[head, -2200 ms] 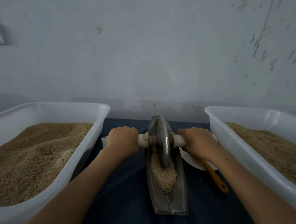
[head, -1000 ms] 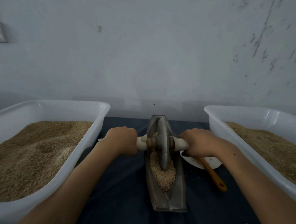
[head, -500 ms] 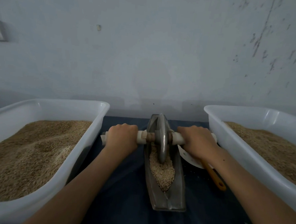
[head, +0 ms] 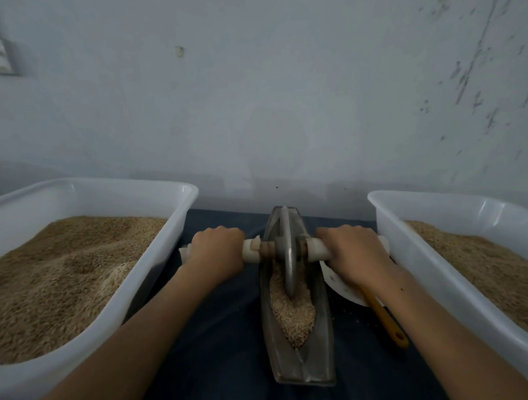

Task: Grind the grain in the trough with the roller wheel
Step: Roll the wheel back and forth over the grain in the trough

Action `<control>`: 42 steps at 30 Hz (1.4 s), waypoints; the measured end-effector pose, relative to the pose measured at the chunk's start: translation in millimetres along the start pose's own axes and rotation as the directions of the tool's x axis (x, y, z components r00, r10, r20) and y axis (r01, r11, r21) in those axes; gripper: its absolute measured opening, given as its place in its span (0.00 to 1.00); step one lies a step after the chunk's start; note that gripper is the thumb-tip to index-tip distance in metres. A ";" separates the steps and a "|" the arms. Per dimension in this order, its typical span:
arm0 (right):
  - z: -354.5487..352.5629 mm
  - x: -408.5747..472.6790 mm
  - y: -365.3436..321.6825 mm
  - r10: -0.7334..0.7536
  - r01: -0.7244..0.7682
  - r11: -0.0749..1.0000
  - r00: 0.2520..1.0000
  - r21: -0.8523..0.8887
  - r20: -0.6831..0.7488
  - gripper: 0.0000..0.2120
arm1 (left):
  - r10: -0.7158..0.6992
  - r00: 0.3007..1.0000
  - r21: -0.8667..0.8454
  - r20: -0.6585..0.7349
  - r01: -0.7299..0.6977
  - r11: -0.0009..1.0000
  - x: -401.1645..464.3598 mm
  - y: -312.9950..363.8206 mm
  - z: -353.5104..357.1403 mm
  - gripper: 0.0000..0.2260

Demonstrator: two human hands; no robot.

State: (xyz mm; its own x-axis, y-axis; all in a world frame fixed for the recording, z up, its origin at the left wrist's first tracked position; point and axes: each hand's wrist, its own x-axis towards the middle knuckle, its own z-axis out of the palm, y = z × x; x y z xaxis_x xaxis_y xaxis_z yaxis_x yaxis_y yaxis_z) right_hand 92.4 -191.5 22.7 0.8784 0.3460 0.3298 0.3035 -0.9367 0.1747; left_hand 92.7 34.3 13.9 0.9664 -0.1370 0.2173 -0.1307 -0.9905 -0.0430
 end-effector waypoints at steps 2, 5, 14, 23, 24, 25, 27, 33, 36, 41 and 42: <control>5.5 0.2 -2.8 0.008 -0.012 0.999 0.996 -0.045 -0.092 0.07 | -0.009 0.999 -0.032 -0.051 0.007 0.999 -1.7 -0.2 3.4 0.07; 6.7 -0.9 -2.7 0.012 -0.017 0.999 0.995 -0.051 -0.102 0.06 | -0.003 0.999 -0.043 -0.042 0.001 0.999 -1.8 -0.4 2.6 0.06; -21.9 -4.0 6.7 -0.035 -0.032 0.988 0.904 0.148 0.427 0.15 | 0.046 0.981 0.080 0.191 -0.062 0.995 -2.7 4.7 -17.4 0.12; 2.1 -2.2 -0.2 0.028 -0.028 1.000 1.000 -0.003 -0.007 0.07 | -0.010 0.998 0.013 -0.063 0.011 1.000 -5.8 5.7 -3.6 0.06; 4.4 -2.4 -0.5 0.028 -0.028 1.000 0.999 -0.005 -0.038 0.08 | -0.011 0.997 0.011 -0.073 0.011 1.000 -6.2 6.0 -2.5 0.05; 5.7 -2.6 -0.5 0.027 -0.027 1.000 0.998 -0.005 -0.050 0.07 | -0.009 0.997 0.011 -0.075 0.009 1.000 -6.2 5.9 -2.2 0.05; 4.2 -3.0 0.3 0.023 -0.023 1.000 0.999 0.003 -0.028 0.06 | -0.003 0.999 0.026 -0.054 0.004 1.000 -6.0 5.3 -3.7 0.05; -15.6 -2.8 5.6 -0.029 0.001 0.996 0.942 0.086 0.334 0.09 | 0.022 0.990 0.087 0.138 -0.035 0.996 -4.9 5.7 -16.0 0.11; -18.5 -2.8 5.5 -0.039 0.001 0.995 0.924 0.099 0.381 0.12 | 0.022 0.984 0.084 0.178 -0.037 0.996 -4.6 5.4 -16.5 0.13; -8.4 -2.6 4.1 -0.002 -0.013 0.997 0.978 0.071 0.210 0.07 | 0.009 0.998 0.062 0.064 -0.013 0.998 -3.8 4.8 -9.8 0.09; -3.8 -2.4 3.8 0.011 -0.020 0.998 0.990 0.058 0.140 0.06 | 0.008 1.000 0.053 0.018 -0.009 0.999 -4.3 5.5 -8.0 0.07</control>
State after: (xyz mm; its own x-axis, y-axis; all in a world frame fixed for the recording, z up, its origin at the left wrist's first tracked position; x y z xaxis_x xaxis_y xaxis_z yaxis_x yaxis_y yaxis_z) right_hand 90.1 -195.7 26.0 0.9247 0.3244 0.1990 0.3071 -0.9449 0.1136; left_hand 86.0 29.4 20.6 0.9691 -0.1449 0.1997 -0.1276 -0.9871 -0.0970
